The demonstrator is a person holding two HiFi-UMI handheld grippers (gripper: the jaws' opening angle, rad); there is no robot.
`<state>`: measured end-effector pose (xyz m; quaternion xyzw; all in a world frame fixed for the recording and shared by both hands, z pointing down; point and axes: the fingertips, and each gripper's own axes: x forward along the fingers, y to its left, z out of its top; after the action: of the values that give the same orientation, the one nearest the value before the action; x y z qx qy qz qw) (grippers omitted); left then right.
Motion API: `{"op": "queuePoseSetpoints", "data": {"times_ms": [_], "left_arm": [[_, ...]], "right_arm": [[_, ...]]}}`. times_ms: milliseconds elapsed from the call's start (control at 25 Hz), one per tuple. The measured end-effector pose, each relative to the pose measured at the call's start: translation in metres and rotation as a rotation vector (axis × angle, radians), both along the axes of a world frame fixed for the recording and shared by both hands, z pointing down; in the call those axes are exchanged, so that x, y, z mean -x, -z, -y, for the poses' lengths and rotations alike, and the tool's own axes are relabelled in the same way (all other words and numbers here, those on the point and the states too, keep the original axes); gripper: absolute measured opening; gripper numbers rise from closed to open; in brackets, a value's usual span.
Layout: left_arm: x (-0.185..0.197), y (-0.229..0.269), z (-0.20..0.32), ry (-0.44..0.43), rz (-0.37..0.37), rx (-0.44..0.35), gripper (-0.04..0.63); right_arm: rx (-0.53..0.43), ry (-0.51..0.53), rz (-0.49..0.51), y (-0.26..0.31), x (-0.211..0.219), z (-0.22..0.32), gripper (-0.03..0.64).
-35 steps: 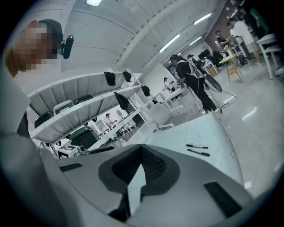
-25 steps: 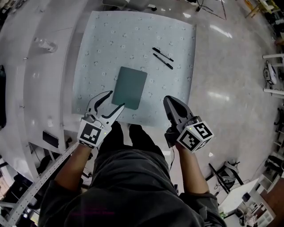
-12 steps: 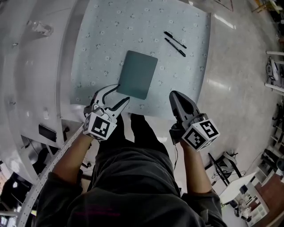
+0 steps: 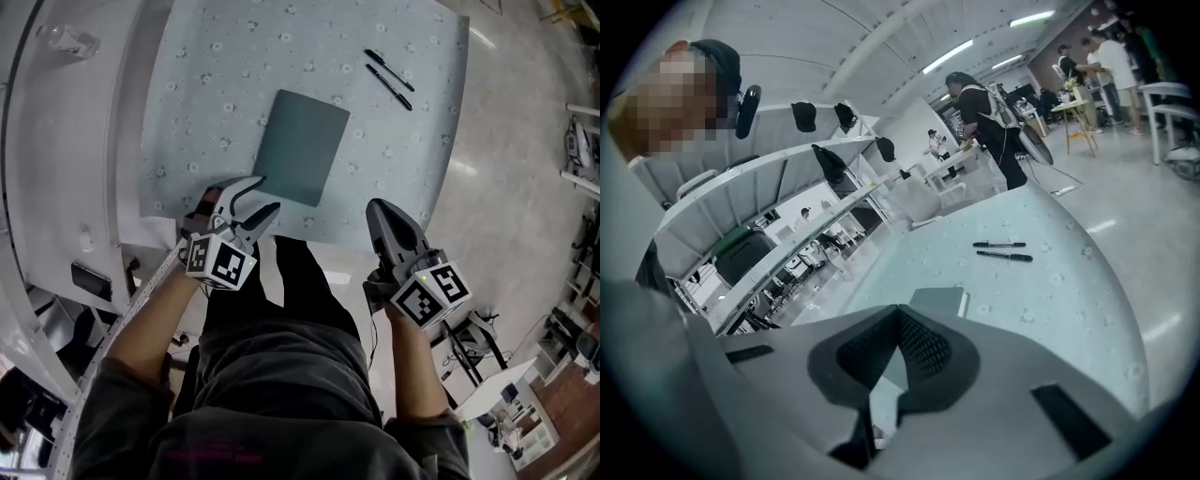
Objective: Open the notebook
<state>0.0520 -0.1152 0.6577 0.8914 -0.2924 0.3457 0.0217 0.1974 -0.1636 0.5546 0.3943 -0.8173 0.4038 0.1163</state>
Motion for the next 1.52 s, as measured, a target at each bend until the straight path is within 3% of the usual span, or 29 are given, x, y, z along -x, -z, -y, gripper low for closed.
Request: {"op": "queuePoseSetpoints", "data": {"times_ms": [440, 880, 1160, 1520], "left_arm": [[0.005, -0.045, -0.004, -0.065, 0.064, -0.013, 0.235], [-0.002, -0.064, -0.009, -0.199, 0.235, -0.169, 0.233], [-0.01, -0.066, -0.005, -0.254, 0.269, -0.22, 0.212], [-0.013, -0.067, -0.009, -0.311, 0.263, -0.208, 0.166]], "right_arm": [[0.065, 0.009, -0.009, -0.031, 0.006, -0.009, 0.002], [0.096, 0.015, -0.015, -0.044, 0.006, -0.017, 0.002], [0.109, 0.011, -0.007, -0.051, 0.009, -0.02, 0.002], [0.123, 0.002, 0.002, -0.056, 0.01, -0.022, 0.002]]}}
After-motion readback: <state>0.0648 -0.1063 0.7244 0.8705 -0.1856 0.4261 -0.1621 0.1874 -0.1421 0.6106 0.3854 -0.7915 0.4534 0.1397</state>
